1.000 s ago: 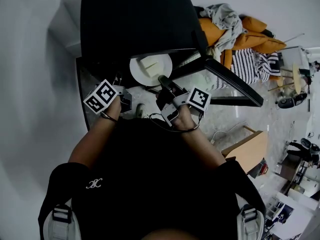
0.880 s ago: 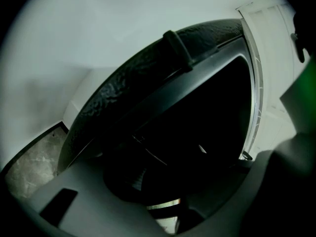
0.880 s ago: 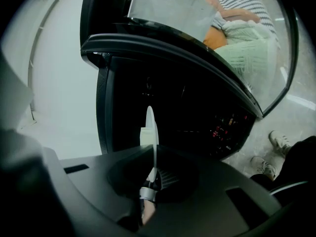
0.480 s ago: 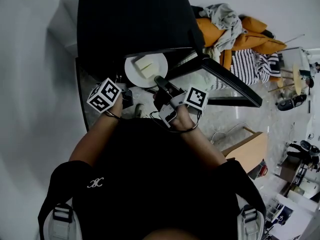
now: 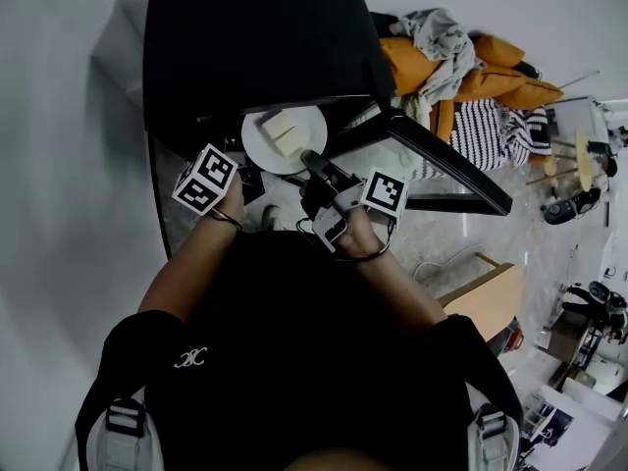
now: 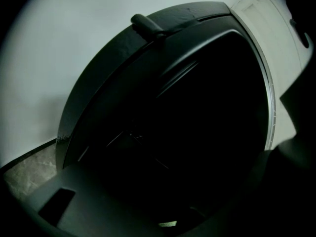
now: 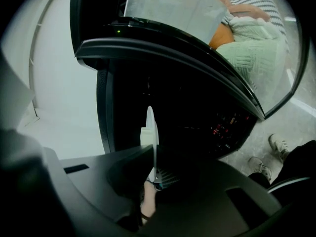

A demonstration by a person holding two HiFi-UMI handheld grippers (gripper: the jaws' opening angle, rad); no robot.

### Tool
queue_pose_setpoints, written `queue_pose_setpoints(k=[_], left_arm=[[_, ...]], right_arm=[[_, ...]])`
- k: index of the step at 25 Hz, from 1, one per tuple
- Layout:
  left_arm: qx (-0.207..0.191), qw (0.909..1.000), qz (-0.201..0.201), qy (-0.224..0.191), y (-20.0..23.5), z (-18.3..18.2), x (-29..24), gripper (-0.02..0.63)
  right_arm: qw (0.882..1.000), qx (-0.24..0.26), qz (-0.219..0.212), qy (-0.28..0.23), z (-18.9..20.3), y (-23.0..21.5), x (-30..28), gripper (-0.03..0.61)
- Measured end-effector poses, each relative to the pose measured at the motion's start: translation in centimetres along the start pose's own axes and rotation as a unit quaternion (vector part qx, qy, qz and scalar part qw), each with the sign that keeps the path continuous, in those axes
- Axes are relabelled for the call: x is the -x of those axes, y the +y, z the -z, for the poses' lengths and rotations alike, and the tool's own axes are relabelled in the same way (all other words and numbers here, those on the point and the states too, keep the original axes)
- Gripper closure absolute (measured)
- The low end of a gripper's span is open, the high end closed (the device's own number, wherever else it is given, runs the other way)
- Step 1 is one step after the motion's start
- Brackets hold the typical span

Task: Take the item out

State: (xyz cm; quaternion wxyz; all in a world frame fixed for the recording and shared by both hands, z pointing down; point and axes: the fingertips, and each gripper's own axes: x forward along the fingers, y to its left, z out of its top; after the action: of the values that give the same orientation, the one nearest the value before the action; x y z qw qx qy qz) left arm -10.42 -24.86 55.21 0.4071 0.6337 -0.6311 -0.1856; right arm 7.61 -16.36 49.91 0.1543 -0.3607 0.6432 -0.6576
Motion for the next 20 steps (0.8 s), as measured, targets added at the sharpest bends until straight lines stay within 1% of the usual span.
queue_pose_setpoints(k=[4, 11, 17, 20], left_arm=[[0.001, 0.9998, 0.002, -0.02, 0.2, -1.1, -0.5, 0.48], [-0.004, 0.9987, -0.003, -0.05, -0.1, -0.2, -1.4, 0.48], [0.032, 0.9969, -0.025, -0.067, -0.7, 0.0, -1.9, 0.48], [0.033, 0.9963, -0.03, -0.074, -0.6, -0.3, -2.0, 0.482]], right_arm=[[1.0, 0.003, -0.005, 0.007, 0.1, 0.4, -0.1, 0.557], [0.999, -0.02, -0.022, 0.012, -1.4, -0.4, 1.1, 0.557], [0.999, -0.019, -0.023, 0.026, -1.8, -0.4, 2.6, 0.557], [0.999, -0.017, -0.025, 0.028, -1.9, -0.3, 2.7, 0.557]])
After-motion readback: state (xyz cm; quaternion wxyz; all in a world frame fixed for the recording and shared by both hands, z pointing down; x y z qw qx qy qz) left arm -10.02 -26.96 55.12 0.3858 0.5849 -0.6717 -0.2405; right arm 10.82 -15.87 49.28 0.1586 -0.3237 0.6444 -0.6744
